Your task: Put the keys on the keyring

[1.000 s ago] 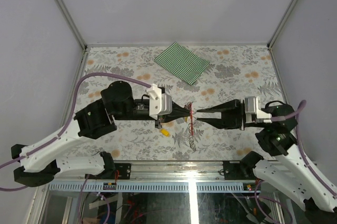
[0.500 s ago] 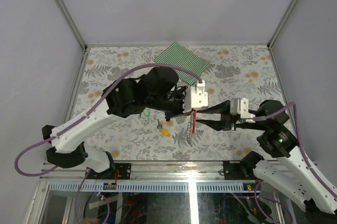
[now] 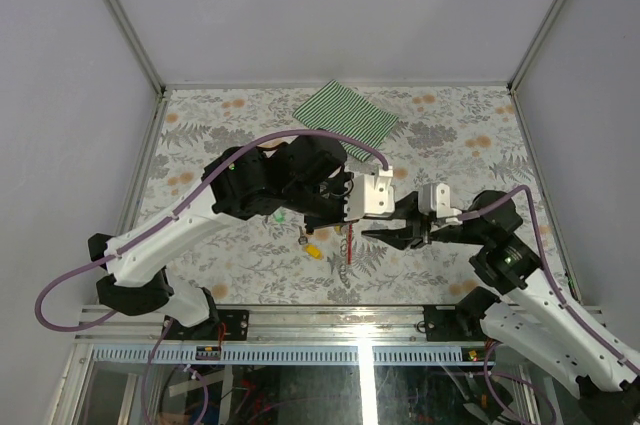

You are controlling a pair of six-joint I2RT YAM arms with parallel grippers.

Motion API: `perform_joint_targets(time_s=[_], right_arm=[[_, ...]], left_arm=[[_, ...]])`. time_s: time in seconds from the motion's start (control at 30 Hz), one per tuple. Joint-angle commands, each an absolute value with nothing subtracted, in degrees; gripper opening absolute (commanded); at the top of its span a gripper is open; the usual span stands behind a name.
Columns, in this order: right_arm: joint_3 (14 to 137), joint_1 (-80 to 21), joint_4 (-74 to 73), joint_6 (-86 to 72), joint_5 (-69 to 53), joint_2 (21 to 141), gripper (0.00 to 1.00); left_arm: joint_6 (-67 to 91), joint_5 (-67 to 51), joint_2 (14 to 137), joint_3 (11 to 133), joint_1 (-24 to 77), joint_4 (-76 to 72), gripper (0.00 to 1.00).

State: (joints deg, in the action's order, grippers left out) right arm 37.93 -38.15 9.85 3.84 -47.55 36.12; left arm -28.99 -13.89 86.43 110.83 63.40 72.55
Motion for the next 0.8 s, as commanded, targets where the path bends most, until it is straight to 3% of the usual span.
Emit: perform_joint_targets(time_s=[0.0,0.77], right_arm=[[37.7,-38.5,22.1,-0.4,-49.9,38.1,0.39],[39.5,-38.5,27.9,-3.9,-54.3,44.1,0.36]], left_arm=[[-31.2,-14.0,84.7,112.4,64.1,71.7,0.0],[-32.2,-14.2,83.6,110.9,64.8,70.1,0.0]])
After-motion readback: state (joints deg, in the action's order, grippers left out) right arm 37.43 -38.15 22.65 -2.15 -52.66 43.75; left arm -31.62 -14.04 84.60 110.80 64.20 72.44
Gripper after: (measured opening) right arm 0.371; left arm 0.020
